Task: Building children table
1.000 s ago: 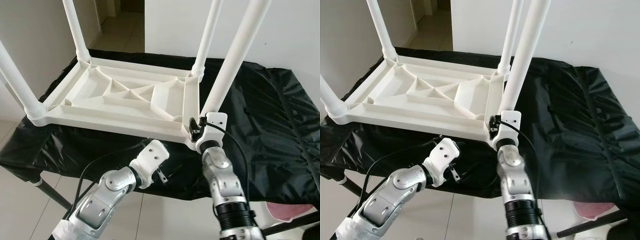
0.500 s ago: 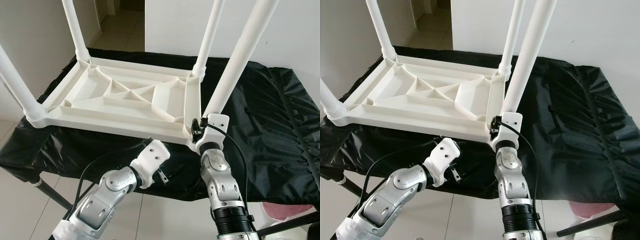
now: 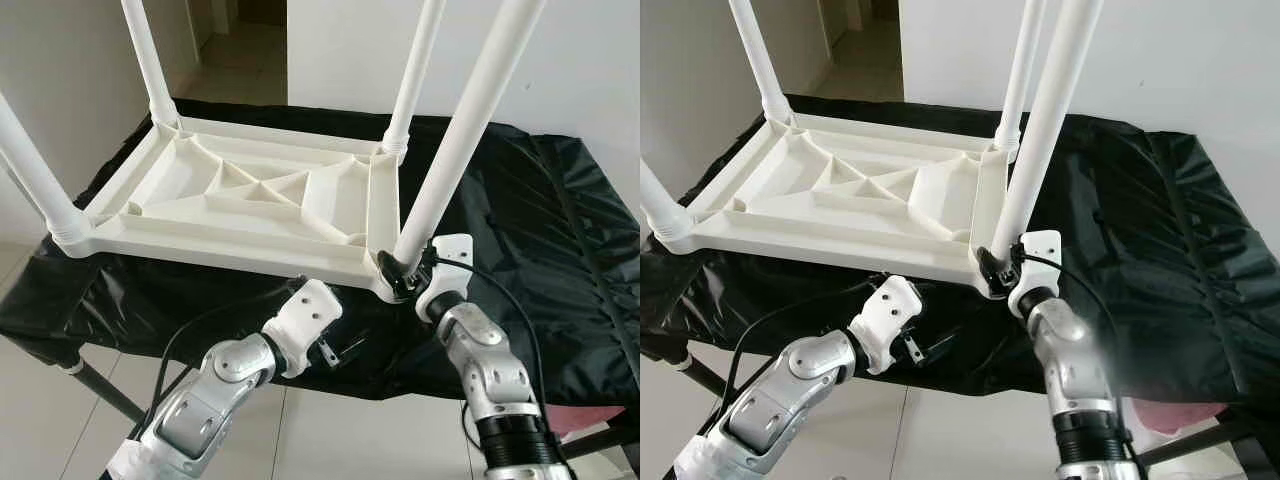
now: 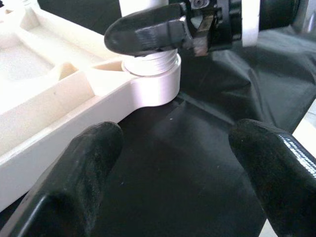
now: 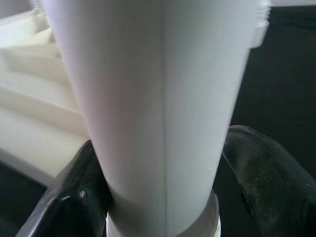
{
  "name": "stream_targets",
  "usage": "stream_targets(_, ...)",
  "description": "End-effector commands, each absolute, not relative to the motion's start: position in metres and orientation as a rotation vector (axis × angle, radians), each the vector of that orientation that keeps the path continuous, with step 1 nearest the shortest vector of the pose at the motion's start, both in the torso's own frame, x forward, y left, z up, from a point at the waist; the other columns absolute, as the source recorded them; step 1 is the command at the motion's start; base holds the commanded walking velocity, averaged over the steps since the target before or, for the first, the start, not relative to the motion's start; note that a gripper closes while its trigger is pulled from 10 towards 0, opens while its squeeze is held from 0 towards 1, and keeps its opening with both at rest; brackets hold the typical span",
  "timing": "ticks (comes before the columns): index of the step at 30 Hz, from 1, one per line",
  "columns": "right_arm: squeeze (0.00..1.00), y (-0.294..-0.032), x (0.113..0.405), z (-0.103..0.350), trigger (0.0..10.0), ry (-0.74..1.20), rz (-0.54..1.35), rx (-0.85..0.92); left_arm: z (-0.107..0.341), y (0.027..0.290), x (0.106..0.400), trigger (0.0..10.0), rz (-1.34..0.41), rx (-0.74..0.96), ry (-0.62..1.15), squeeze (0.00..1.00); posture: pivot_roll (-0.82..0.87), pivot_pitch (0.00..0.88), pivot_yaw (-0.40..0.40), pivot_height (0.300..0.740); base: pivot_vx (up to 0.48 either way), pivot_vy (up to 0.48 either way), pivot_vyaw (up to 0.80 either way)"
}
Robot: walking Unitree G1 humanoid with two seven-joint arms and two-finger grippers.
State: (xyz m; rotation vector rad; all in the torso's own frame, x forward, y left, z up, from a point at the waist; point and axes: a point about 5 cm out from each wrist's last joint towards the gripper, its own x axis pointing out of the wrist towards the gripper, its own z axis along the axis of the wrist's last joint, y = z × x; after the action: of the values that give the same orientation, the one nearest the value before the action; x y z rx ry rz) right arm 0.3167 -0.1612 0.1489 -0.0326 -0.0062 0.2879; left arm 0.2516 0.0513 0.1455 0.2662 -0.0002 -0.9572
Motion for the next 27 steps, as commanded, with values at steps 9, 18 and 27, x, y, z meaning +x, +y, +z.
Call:
stream_targets(9, 0.00, -0.166, 0.324, 0.151, 10.0, -0.013, 0.457, -0.111, 0.143, 0.050, 0.251, 10.0, -1.006, 0.281, 0.012, 0.00, -0.02, 0.057, -0.010, 0.740, 0.000, 0.000, 0.00)
stream_targets(18, 0.70, -0.167, 0.321, 0.140, 10.0, -0.049, 0.484, -0.080, 0.140, 0.057, 0.259, 10.0, -0.930, 0.252, 0.007, 0.00, -0.01, 0.059, -0.022, 0.740, 0.000, 0.000, 0.00)
stream_targets(27, 1.00, -0.166, 0.314, 0.134, 10.0, -0.077, 0.462, -0.006, 0.136, 0.061, 0.260, 10.0, -0.934, 0.145, 0.057, 1.00, -0.01, 0.065, -0.022, 0.740, 0.000, 0.000, 0.00)
